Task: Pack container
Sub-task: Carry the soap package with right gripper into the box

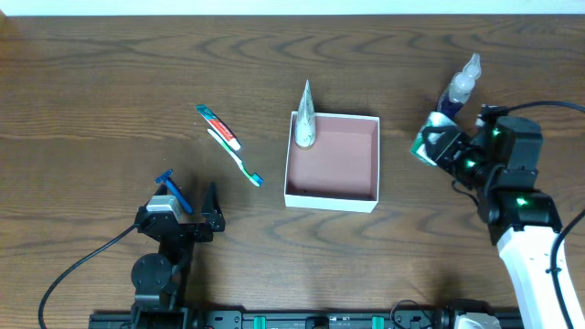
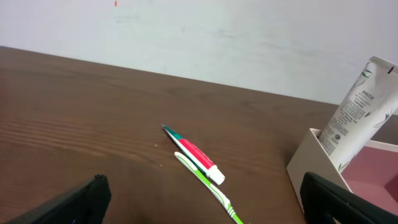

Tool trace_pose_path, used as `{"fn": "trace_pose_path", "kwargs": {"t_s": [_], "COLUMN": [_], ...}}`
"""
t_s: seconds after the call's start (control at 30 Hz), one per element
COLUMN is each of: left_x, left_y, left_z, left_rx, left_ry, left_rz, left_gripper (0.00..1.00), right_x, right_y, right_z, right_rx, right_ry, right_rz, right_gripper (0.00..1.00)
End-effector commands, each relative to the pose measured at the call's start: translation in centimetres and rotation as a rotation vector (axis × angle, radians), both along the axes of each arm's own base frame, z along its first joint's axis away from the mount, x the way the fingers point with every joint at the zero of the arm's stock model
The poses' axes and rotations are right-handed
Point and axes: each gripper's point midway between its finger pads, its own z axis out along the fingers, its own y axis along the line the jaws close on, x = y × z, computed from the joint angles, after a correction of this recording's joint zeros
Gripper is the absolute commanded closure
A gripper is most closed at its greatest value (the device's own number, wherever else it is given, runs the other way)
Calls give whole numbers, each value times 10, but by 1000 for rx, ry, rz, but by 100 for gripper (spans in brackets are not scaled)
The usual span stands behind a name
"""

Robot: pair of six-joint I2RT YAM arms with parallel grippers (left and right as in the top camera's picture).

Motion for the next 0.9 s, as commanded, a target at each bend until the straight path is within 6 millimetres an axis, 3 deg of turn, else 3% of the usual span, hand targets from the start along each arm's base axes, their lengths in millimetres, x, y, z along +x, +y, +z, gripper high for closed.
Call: {"fn": "trace_pose_path", "kwargs": {"t_s": [0.0, 0.27, 0.47, 0.87], "left_x": [-1, -1, -1, -1], "left_y": [-2, -2, -2, -2], "left_z": [-16, -16, -16, -16], "left_rx": [18, 18, 18, 18], "left_ry": [50, 50, 50, 50], "left_rz": [-16, -16, -16, -16], "left_gripper": [2, 2, 2, 2], "right_x": [-6, -11, -3, 2], "right_y": [39, 101, 140, 197], "right_z": [11, -18, -41, -80], "right_rx": [24, -32, -34, 8], "right_ry": [-29, 29, 35, 54], "right_rz": [147, 288, 367, 451], "right_gripper": [66, 66, 64, 62]}}
